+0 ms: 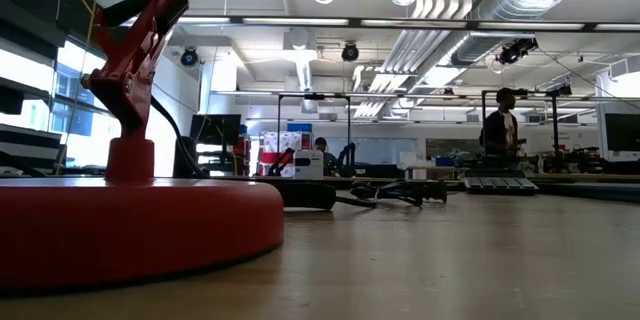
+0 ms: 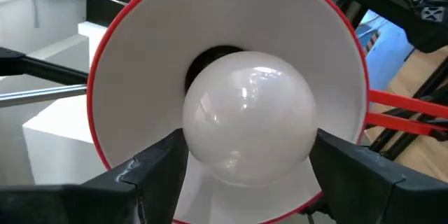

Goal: Screw lightbulb
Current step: Insert the white lightbulb into the red lamp

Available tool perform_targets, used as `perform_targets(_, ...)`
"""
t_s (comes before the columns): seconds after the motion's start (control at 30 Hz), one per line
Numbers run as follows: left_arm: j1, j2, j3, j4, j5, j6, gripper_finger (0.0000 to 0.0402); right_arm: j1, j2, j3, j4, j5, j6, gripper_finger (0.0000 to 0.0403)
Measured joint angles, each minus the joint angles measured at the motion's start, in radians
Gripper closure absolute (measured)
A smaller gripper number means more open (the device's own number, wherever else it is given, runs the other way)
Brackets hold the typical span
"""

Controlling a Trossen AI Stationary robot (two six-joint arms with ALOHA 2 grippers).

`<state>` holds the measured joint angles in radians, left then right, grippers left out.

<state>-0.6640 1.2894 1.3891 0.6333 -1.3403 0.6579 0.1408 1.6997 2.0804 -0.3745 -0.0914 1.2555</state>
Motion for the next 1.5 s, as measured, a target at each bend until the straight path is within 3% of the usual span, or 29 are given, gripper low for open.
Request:
perform_targets(0.33,0.002,0.002,0.000,-0.013,-0.003,-0.001,0.0401,-0.025,-0.002,0.000,0.032,0.043,-0.105,0.0127)
perform_targets(0.6,-0.009,0.002,0.000,-0.008,-0.002,-0.002,0.0401,-0.022,-0.001,0.000,0.037,0.038,-0.150,0.0186)
perform_targets(0.97,-0.011,0.003,0.000,-0.010,-0.061,0.069,0.0402,-0.023,-0.012,-0.002,-0.022,0.008,-0.196,0.0108)
perform_targets(1.27,-0.011,0.000,0.000,-0.009,-0.109,0.113,0.0401,-0.020,-0.053,-0.002,-0.150,0.030,-0.227,0.0103)
perform_targets(1.5,-0.026,-0.001,0.000,-0.011,-0.138,0.150,0.0401,-0.020,-0.098,-0.002,-0.197,0.031,-0.344,0.0102)
